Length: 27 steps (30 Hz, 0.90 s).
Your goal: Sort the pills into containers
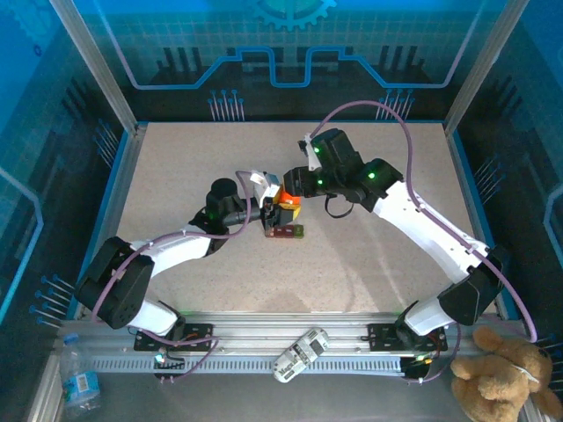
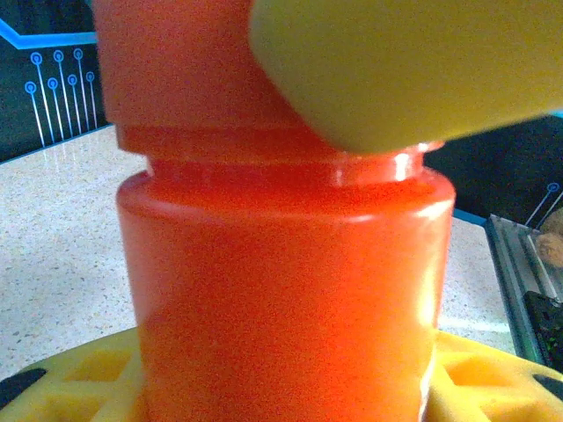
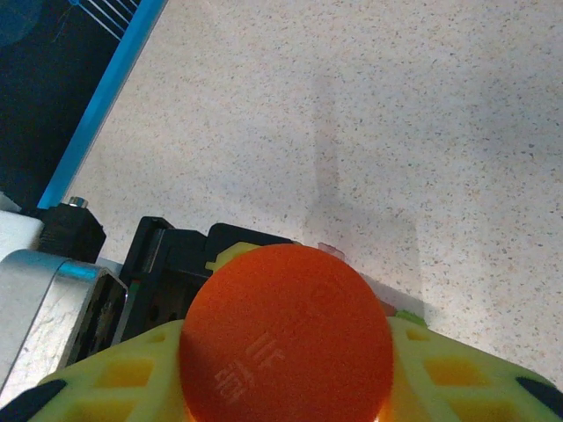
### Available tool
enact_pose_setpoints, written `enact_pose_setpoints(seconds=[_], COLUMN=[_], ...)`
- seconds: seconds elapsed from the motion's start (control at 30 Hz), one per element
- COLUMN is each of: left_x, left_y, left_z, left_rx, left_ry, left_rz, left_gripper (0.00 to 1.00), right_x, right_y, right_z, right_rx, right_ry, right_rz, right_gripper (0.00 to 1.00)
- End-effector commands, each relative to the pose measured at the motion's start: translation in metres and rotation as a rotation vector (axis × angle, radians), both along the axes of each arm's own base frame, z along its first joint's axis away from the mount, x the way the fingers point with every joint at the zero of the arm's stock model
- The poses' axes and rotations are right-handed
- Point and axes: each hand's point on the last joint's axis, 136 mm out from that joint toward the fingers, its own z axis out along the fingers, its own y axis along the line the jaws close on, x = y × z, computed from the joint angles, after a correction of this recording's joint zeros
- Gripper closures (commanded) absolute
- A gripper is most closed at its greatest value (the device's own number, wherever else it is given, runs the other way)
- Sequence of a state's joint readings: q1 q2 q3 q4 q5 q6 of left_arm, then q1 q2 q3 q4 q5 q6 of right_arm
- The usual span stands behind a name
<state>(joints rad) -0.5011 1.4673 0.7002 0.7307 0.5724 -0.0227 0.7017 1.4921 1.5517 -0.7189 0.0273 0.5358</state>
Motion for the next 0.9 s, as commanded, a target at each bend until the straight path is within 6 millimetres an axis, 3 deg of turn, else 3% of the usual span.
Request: enact_pose_setpoints(seconds=[0.0,0.13,0.3,0.53,0.87], left_x=[0.004,0.002,-0.003,-0.018,-0.035], left_y=[0.004,0.003,0.002,-0.004,-0.007], left_z=[0.062,0.060,0.063,0.069,0.077], left_rx=[-0.098,-0.093,-0.083,-0.051,-0.010], left_ry=[-0.217,-0.215,-0.220,-0.232,-0.244], left_rz=[0.033,0.019,-0.008,-0.108,-0.204], left_gripper=[1.00,1.00,1.00,1.00,1.00], right_x=[-0.016,-0.013,-0.028,-0.056,-0.051], right_y=[0.004,-0.011,-0.034,-0.052,-0.033], right_z=[-0.012,0.015,0.060,0.095,0.093], right_rx=[-0.002,0.050,0.124,0.108,-0.074], right_ry=[0.087,0.039,-0.043,-0.176,-0.152], right_rz=[0.003,0.010,0.070,0.209,0.415], right_gripper=[0.64,0.46,0.22,0.15,0.08])
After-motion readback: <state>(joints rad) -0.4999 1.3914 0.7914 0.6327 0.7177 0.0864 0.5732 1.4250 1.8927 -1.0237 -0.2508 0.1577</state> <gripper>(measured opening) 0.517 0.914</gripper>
